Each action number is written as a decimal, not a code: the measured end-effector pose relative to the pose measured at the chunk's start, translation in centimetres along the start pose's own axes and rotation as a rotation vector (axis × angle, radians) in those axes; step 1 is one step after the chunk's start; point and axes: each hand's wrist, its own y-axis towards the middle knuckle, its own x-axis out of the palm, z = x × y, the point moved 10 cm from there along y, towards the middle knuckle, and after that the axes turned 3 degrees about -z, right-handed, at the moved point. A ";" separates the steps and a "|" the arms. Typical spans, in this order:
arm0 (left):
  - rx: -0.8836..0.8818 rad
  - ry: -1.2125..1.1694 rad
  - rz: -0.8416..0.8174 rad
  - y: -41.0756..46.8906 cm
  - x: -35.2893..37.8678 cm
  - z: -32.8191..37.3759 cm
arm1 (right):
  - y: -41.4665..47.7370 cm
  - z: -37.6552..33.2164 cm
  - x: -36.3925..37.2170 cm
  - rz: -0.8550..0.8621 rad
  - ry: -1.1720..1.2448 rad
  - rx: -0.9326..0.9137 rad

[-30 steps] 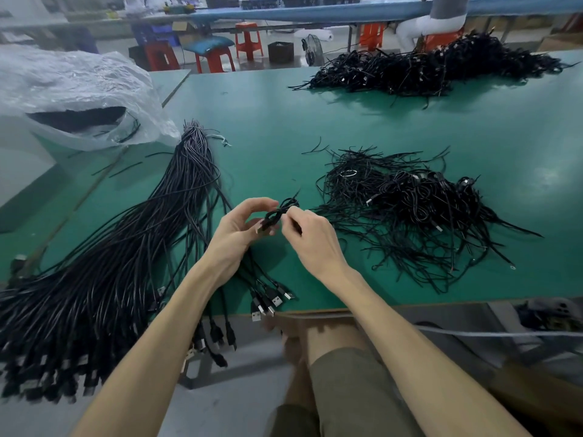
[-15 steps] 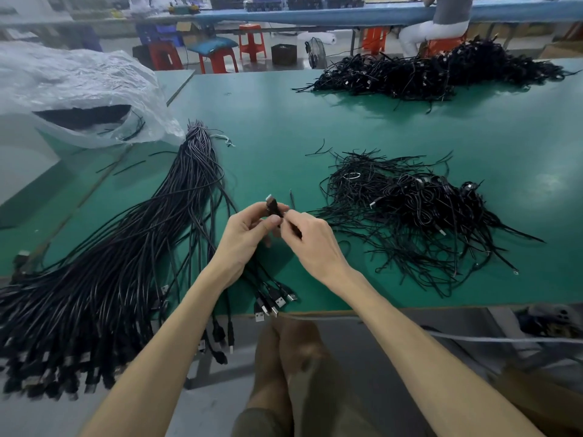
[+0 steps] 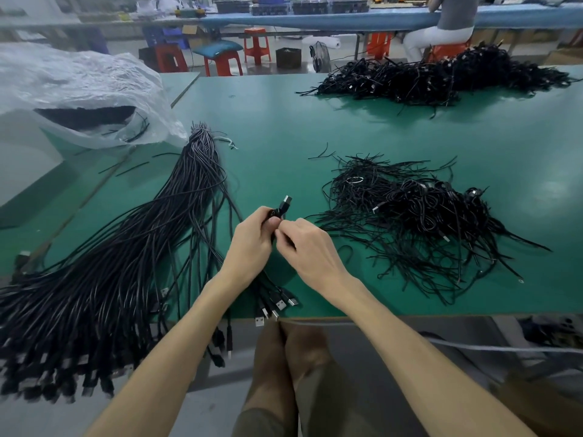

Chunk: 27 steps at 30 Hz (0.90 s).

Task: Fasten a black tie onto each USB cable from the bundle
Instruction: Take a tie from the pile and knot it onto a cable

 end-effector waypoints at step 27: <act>-0.079 -0.156 -0.663 2.8 -1.3 1.8 | -0.4 1.0 -1.4 0.124 0.072 0.083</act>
